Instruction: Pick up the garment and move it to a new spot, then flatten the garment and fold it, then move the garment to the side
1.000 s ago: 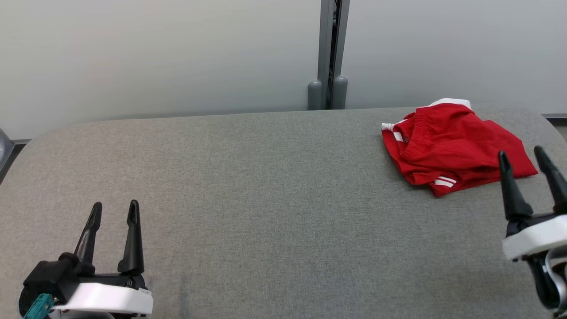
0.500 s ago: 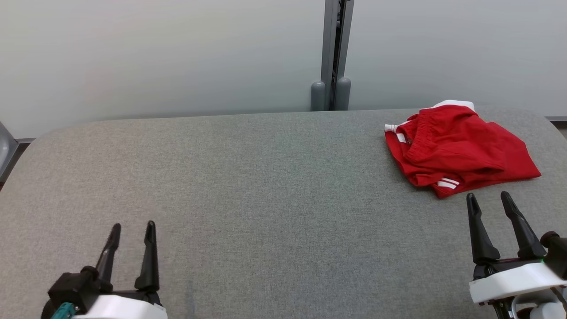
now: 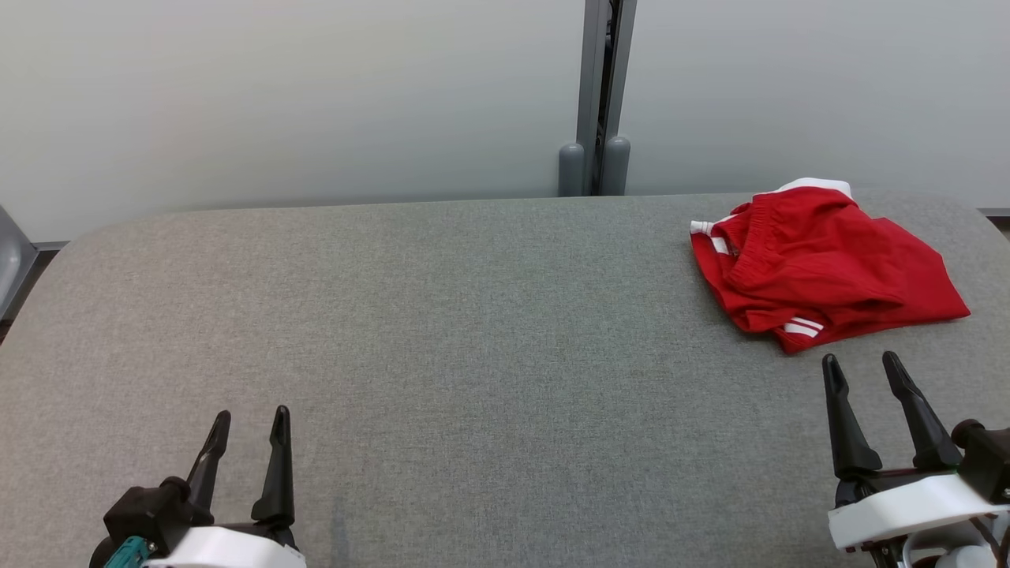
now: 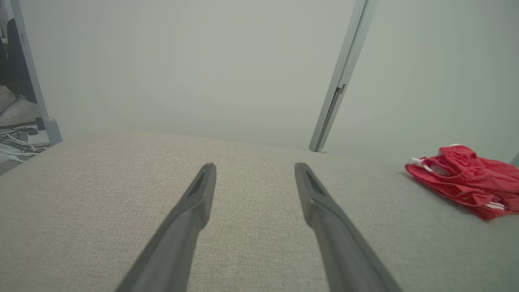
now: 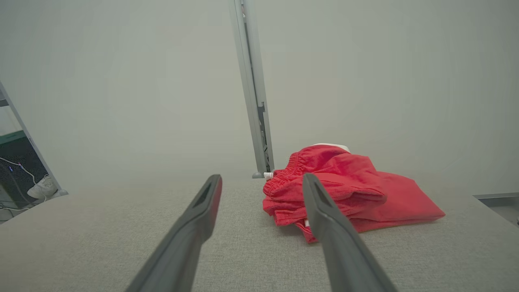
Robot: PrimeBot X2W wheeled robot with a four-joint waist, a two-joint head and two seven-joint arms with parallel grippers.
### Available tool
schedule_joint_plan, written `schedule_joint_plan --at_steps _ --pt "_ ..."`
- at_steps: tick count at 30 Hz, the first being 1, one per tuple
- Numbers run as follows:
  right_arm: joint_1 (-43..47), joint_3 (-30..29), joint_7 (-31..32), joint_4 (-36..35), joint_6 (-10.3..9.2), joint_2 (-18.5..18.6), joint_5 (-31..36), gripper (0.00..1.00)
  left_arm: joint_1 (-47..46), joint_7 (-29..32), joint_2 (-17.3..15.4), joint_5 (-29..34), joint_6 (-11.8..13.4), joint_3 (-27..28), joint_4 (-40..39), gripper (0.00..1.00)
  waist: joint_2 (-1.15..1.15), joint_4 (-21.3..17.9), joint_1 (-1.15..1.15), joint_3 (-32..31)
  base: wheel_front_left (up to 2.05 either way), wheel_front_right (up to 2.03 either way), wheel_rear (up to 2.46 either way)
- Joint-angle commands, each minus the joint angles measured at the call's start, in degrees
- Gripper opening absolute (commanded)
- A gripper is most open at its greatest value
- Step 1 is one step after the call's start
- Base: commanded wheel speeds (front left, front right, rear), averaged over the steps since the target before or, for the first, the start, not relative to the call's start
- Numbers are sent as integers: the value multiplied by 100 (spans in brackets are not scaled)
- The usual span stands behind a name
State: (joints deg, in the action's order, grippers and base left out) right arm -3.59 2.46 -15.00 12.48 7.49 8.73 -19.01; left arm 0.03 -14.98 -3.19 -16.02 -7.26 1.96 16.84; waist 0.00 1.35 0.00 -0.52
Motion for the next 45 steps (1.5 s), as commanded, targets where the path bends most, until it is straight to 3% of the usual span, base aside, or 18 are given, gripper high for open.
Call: schedule_joint_plan --at_steps 1,26,27,32,45 --pt "-40 15 -27 35 2 -4 48 100 -79 -18 -32 33 -35 15 4 100 0 1 0 0 0 0 0" --pt "-100 123 -27 139 2 20 -1 100 -173 -18 -65 -29 -27 -78 83 100 0 18 0 -13 0 0 0" --pt "-59 146 0 133 0 -17 -3 0 -58 0 -20 -21 -19 -89 74 0 0 18 0 -13 0 0 0" --pt "12 143 67 293 0 -97 -82 0 14 50 49 -101 -19 -86 251 0 0 17 0 -13 0 0 0" --pt "-536 -312 710 736 0 -166 -1173 0 -391 140 44 -1454 -20 -158 418 0 0 3 0 1 0 0 0"
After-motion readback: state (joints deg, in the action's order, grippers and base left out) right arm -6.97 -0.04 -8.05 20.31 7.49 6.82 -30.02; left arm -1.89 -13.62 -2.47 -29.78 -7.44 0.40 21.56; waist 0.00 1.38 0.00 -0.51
